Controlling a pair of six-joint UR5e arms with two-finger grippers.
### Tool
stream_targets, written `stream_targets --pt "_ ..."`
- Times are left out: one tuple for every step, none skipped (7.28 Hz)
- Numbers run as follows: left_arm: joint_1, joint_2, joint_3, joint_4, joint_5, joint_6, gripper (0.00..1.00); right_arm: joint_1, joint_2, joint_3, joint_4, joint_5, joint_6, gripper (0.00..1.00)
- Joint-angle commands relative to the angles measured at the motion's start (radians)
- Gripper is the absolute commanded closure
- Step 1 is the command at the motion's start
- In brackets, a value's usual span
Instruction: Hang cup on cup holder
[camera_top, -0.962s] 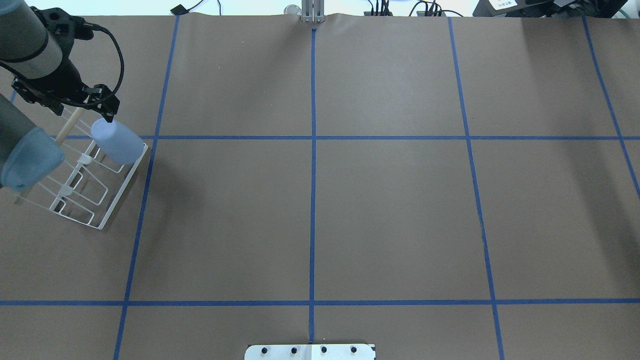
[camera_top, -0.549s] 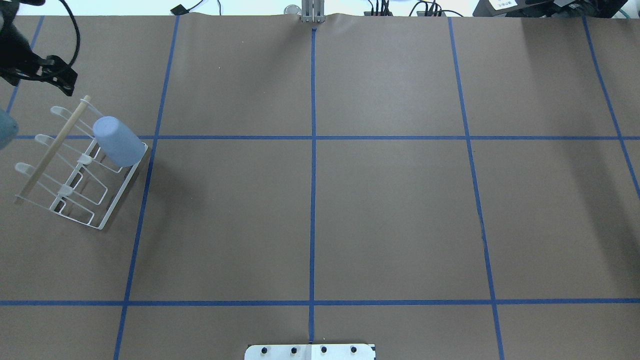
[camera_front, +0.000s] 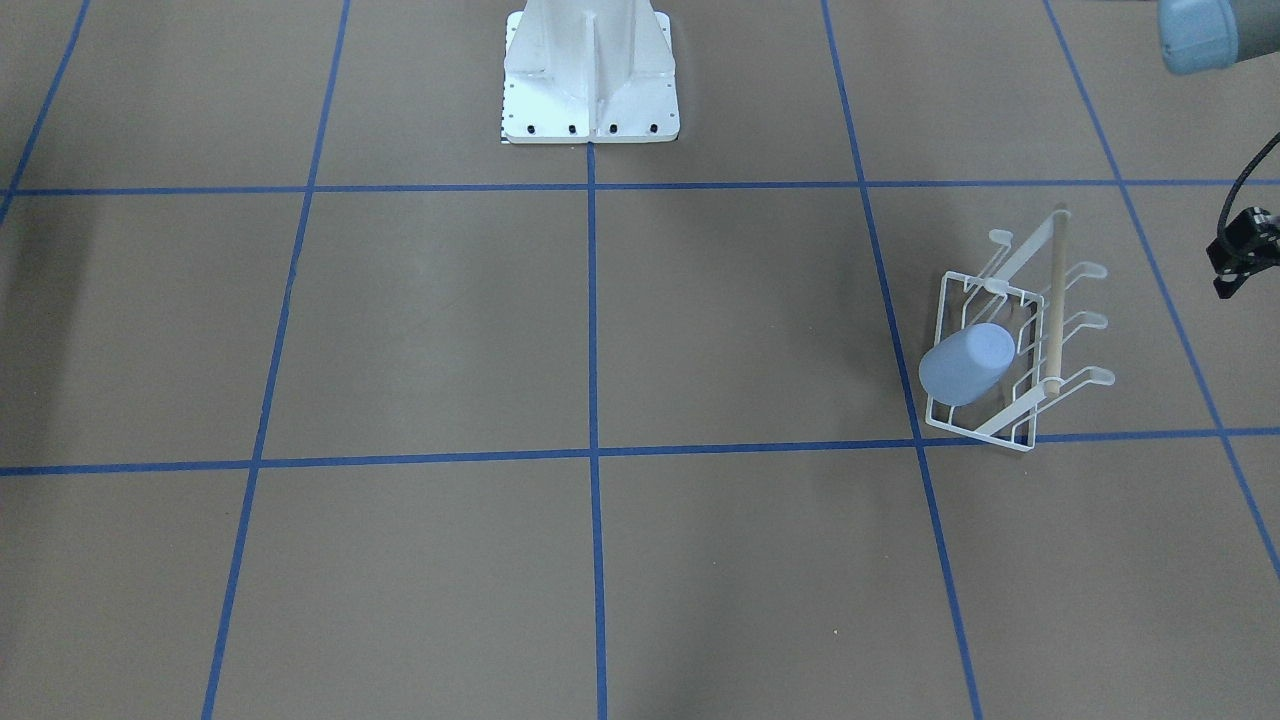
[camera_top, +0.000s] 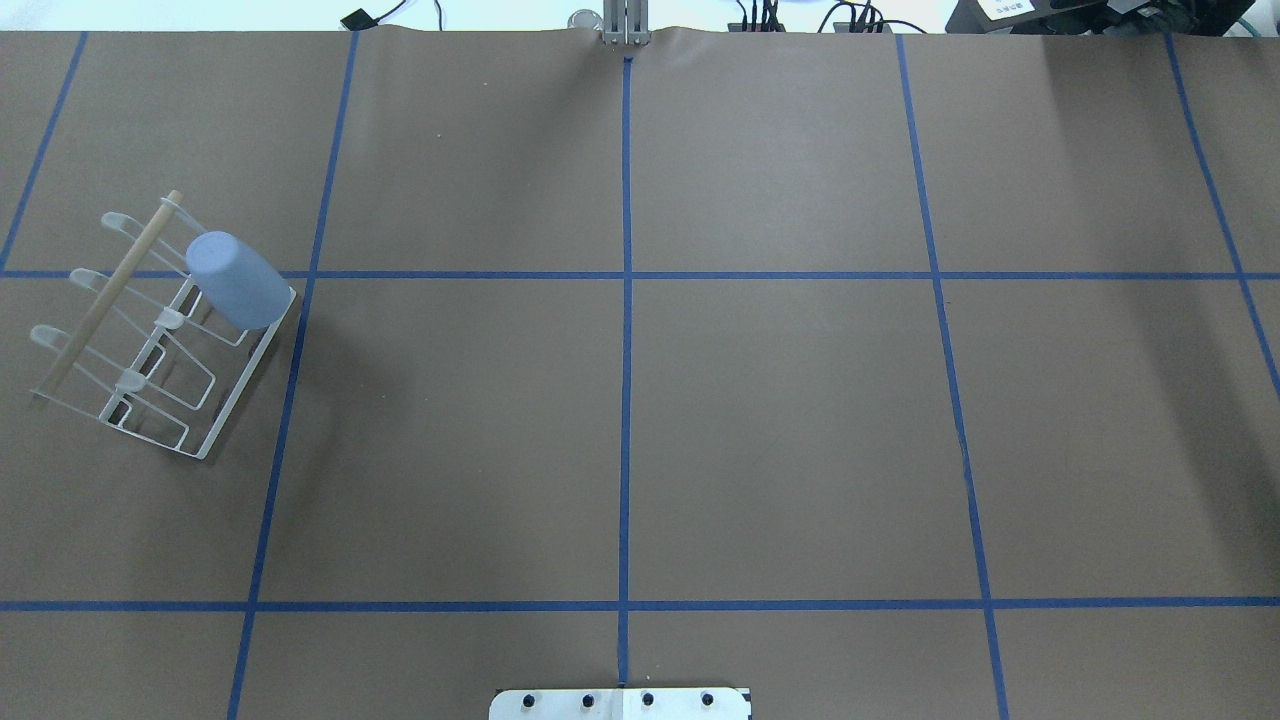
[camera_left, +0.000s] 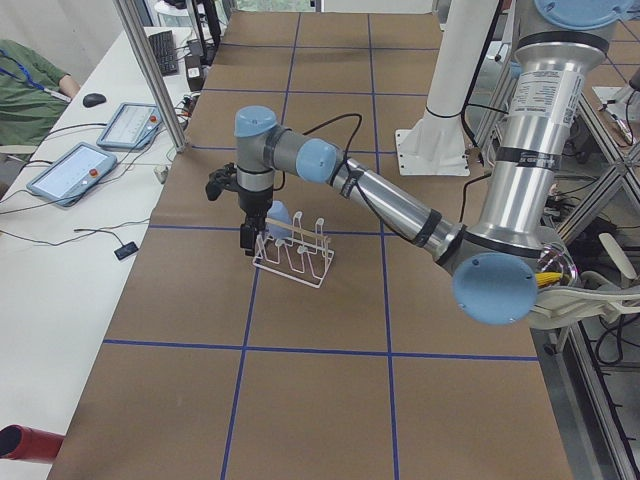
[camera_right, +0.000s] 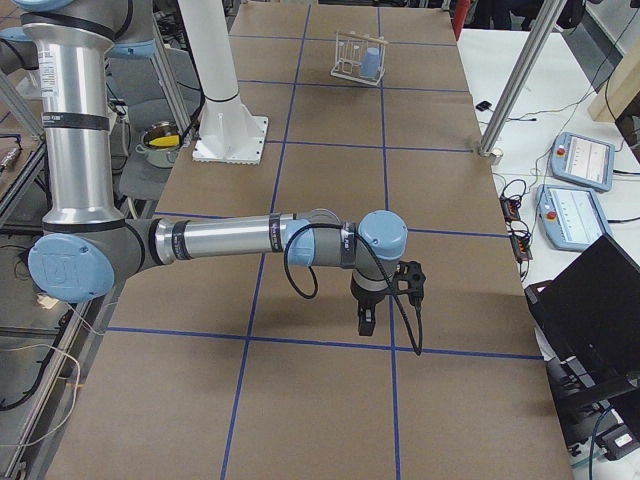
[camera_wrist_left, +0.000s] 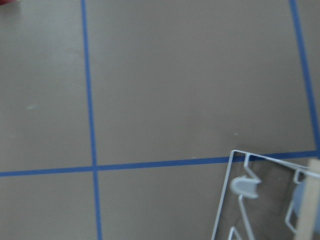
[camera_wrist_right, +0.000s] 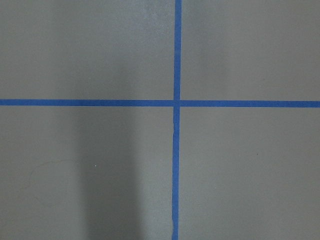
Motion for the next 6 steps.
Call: stream_targets --pt "-0.109 0.111 0.085 -0.13 -0.148 0.087 0.01 0.0 0.002 -0.007 0.001 -0.002 0.002 0.0" --pt "-0.174 0.112 0.12 -0.133 -0.241 0.105 0.01 0.001 0.004 -0.007 0.0 -0.004 0.002 0.0" --pt "-0.214 0.122 0.121 -0.132 -0.246 0.124 0.01 0.003 0.003 -0.007 0.0 -0.004 0.002 0.0" --pt "-0.246 0.122 0.116 -0.121 -0.246 0.122 0.01 0.012 -0.002 -0.007 -0.002 -0.004 0.002 0.0" --pt "-0.251 0.134 0.122 -0.132 -0.245 0.124 0.01 0.013 -0.001 -0.01 -0.002 -0.004 0.002 0.0" --pt "-0.25 0.139 0.154 -0.135 -0.245 0.125 0.01 0.015 -0.002 -0.021 -0.002 -0.002 0.002 0.0"
